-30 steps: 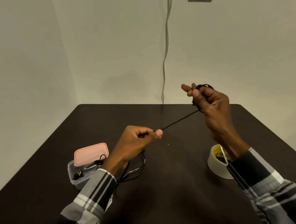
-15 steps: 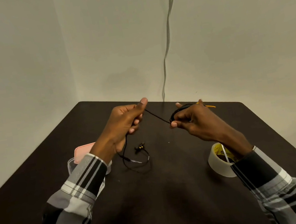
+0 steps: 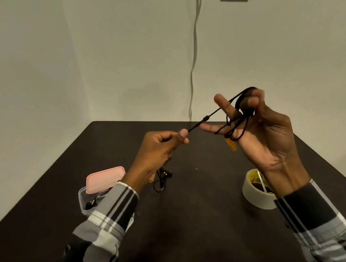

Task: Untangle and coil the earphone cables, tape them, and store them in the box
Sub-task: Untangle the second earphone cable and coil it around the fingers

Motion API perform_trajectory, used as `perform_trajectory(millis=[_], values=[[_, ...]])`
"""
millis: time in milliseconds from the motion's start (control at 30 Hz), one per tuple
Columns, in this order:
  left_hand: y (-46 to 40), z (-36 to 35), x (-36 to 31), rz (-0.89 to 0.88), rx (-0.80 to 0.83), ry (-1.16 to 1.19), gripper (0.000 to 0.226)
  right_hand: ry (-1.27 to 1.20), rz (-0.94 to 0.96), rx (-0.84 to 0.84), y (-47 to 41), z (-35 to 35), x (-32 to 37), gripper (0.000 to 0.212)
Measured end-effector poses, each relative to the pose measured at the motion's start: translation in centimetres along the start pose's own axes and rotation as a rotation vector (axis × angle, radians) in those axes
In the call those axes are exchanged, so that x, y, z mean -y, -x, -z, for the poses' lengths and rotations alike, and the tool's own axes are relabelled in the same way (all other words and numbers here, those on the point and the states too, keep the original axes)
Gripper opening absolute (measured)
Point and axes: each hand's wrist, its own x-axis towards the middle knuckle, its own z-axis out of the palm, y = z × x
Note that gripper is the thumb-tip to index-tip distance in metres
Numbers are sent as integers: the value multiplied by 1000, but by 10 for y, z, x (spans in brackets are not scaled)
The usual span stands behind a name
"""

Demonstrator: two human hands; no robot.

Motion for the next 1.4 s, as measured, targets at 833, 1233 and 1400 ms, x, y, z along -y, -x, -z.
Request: perform_trajectory(millis=[833, 1233, 1400], values=[[9, 21, -31, -247, 2, -298, 28, 1675, -268, 224, -5, 38, -15, 21], [10, 2, -8, 35, 70, 86, 28, 32, -203, 279, 14, 11, -17, 17], [21, -20, 15, 102, 131, 53, 32, -20, 41, -185, 5, -10, -28, 23]])
